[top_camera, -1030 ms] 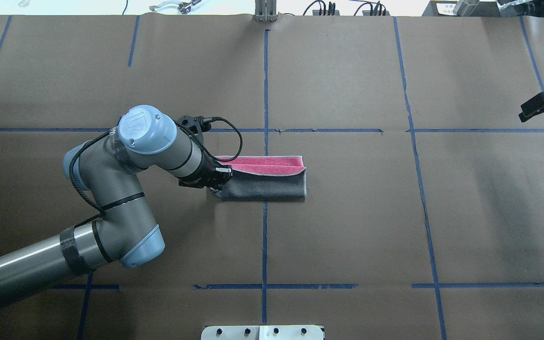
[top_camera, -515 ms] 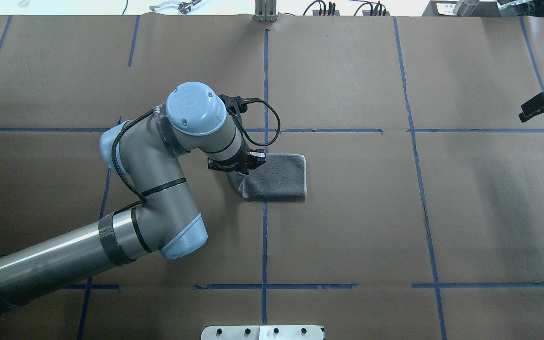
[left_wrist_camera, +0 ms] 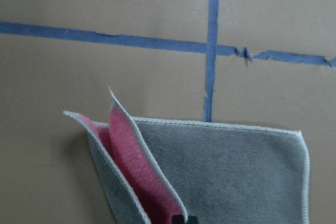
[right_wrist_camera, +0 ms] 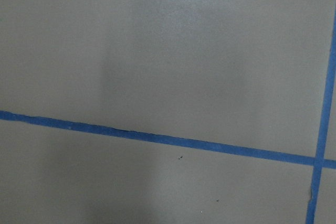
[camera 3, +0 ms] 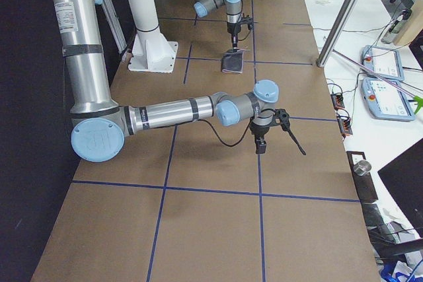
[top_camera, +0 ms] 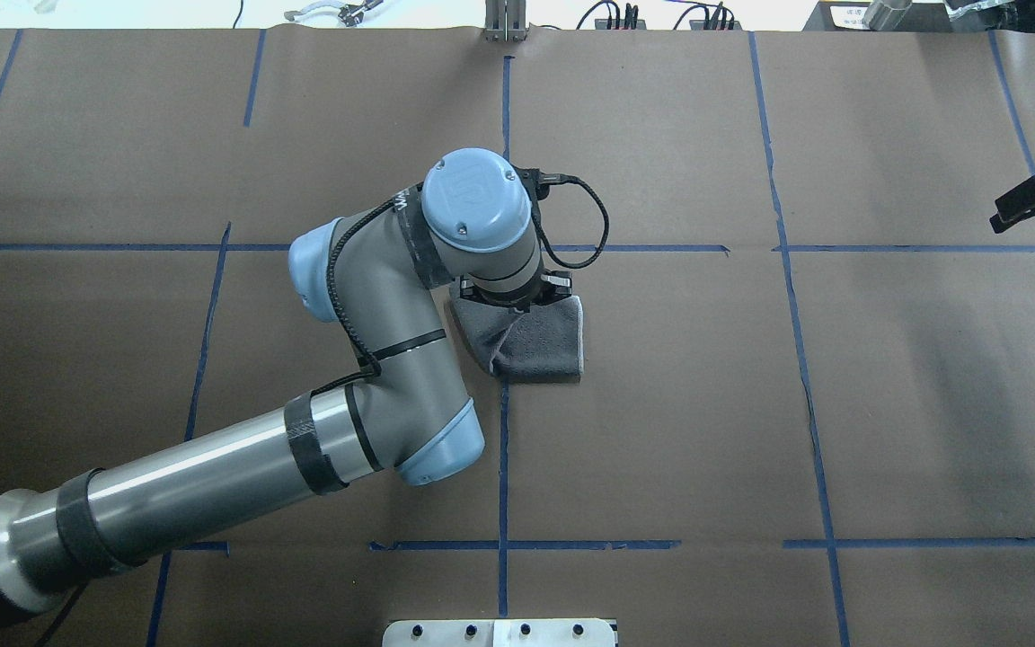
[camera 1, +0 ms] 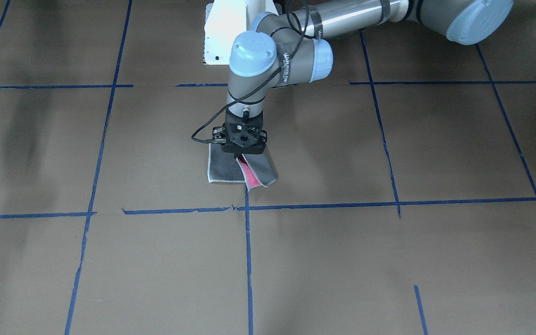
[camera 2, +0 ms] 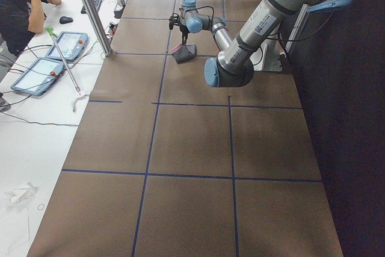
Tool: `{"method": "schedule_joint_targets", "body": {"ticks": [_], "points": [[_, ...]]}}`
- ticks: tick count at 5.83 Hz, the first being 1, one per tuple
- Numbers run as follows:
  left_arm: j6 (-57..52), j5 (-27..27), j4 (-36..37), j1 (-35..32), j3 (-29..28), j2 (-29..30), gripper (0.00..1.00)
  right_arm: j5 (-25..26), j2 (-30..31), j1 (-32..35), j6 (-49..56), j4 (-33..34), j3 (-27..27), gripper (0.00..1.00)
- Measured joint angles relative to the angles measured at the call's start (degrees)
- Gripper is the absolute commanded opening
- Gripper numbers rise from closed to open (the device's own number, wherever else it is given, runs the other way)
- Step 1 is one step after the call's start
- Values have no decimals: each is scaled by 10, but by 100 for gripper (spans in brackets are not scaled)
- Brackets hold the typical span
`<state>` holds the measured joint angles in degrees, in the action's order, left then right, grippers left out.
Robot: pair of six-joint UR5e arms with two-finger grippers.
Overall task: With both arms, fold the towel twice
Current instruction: 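Lift the held end with the left gripper and fold it over the other end, then release the towel with the left gripper and withdraw the left arm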
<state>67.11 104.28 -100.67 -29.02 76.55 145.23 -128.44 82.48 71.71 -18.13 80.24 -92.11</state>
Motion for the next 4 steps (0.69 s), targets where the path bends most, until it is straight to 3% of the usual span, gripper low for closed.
{"method": "schedule_joint_targets", "body": {"ticks": [4], "points": [[-138,-38,-5,49,-45,40,0,-5,1,6,1,0,0,100]]}}
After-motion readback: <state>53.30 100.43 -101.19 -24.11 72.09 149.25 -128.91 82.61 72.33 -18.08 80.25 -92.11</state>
